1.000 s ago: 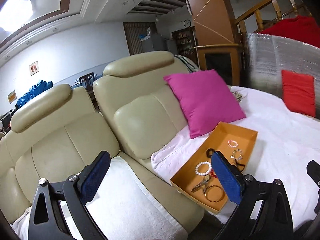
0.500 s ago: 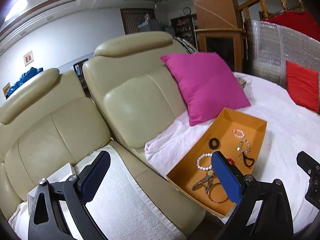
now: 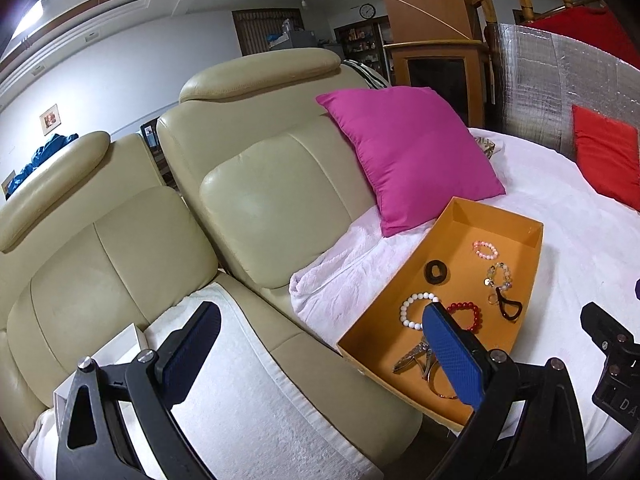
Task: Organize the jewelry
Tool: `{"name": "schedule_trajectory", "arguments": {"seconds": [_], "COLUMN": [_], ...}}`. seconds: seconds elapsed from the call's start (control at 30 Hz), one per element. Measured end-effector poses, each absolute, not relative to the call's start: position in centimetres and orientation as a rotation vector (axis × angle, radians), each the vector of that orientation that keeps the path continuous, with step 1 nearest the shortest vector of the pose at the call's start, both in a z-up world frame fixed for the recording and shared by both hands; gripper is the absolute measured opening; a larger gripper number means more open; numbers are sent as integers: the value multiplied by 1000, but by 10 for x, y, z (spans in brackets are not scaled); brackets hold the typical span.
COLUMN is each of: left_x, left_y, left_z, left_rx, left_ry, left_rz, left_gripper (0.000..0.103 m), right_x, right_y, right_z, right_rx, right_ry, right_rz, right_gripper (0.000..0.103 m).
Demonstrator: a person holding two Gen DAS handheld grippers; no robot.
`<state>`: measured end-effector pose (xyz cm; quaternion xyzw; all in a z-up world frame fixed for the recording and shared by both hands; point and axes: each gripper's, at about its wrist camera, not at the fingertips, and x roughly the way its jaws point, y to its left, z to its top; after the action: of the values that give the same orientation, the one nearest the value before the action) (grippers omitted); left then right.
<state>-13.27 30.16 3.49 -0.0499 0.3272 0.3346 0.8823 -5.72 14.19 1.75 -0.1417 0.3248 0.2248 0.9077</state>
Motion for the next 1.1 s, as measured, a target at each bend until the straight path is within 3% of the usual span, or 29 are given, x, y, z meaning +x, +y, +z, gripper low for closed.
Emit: {"name": "schedule_trajectory", "arguments": {"seconds": [1.1], "left_x": [-136], "left_y": [301], "left_z": [38], "left_rx": [-114], "left_ry": [676], "left_rz": [681], "left_gripper": [100], "right_x": [-57], "right_y": [149], "right_z": [12], "right_rx": [-280], "right_ry": [692], "right_rz": [442], "right_gripper": [89]}}
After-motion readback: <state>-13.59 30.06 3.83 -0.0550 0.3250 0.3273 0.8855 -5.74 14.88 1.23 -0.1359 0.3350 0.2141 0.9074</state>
